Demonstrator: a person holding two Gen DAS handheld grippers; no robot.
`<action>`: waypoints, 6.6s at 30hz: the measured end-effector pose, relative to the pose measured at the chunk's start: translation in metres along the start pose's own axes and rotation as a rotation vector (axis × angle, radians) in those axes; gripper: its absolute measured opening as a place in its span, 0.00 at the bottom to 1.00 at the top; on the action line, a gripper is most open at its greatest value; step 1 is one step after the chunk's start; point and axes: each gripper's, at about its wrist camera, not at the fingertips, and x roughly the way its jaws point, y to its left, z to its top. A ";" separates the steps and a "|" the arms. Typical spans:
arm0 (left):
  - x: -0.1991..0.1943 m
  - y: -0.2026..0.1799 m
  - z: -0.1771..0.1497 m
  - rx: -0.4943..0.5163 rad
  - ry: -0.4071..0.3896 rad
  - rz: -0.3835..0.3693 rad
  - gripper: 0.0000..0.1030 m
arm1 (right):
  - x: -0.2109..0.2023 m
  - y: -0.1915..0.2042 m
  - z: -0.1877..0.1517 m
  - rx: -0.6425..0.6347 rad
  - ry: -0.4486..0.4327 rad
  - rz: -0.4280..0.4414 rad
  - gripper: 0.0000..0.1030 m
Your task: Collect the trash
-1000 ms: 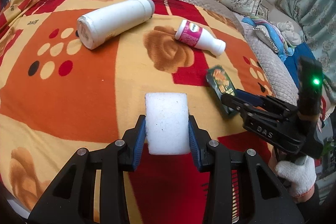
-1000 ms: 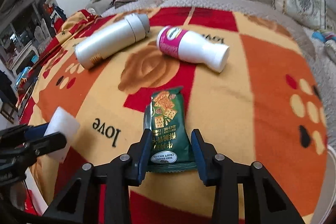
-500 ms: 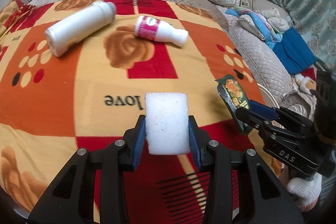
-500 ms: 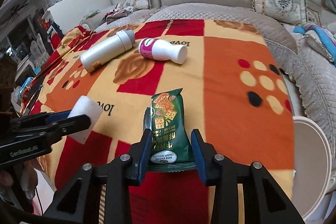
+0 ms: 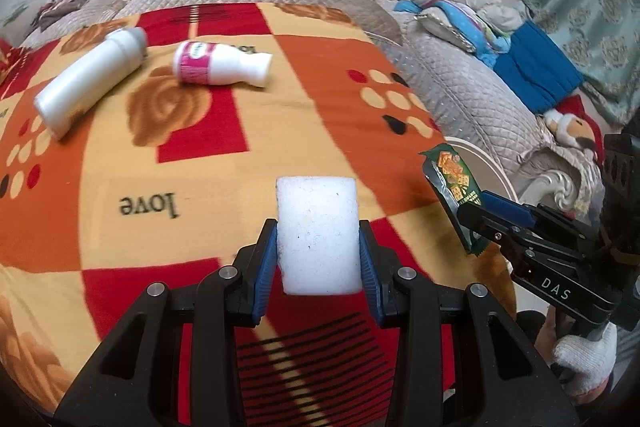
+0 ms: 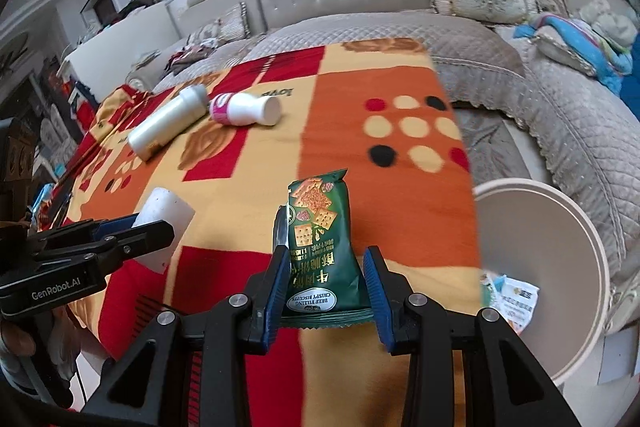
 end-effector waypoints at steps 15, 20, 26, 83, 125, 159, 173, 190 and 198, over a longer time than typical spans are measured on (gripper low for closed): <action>0.021 -0.060 0.006 0.064 0.041 -0.090 0.35 | -0.031 -0.066 -0.016 0.113 -0.033 -0.060 0.36; 0.029 -0.084 0.008 0.093 0.049 -0.117 0.35 | -0.040 -0.086 -0.021 0.150 -0.041 -0.079 0.36; 0.042 -0.114 0.012 0.124 0.064 -0.144 0.35 | -0.046 -0.114 -0.031 0.198 -0.034 -0.108 0.36; 0.010 -0.117 0.002 0.150 -0.173 -0.048 0.57 | -0.094 -0.098 -0.052 0.237 -0.186 -0.227 0.78; -0.080 -0.077 -0.039 0.133 -0.442 0.062 0.57 | -0.162 -0.012 -0.067 0.110 -0.445 -0.380 0.97; -0.070 -0.097 -0.046 0.187 -0.410 0.040 0.57 | -0.162 -0.018 -0.073 0.125 -0.414 -0.386 0.97; -0.068 -0.098 -0.046 0.184 -0.401 0.024 0.57 | -0.161 -0.021 -0.074 0.129 -0.410 -0.386 0.97; -0.071 -0.100 -0.046 0.180 -0.415 0.019 0.57 | -0.162 -0.022 -0.073 0.127 -0.418 -0.387 0.97; -0.072 -0.099 -0.046 0.173 -0.423 0.033 0.57 | -0.163 -0.022 -0.072 0.127 -0.416 -0.386 0.97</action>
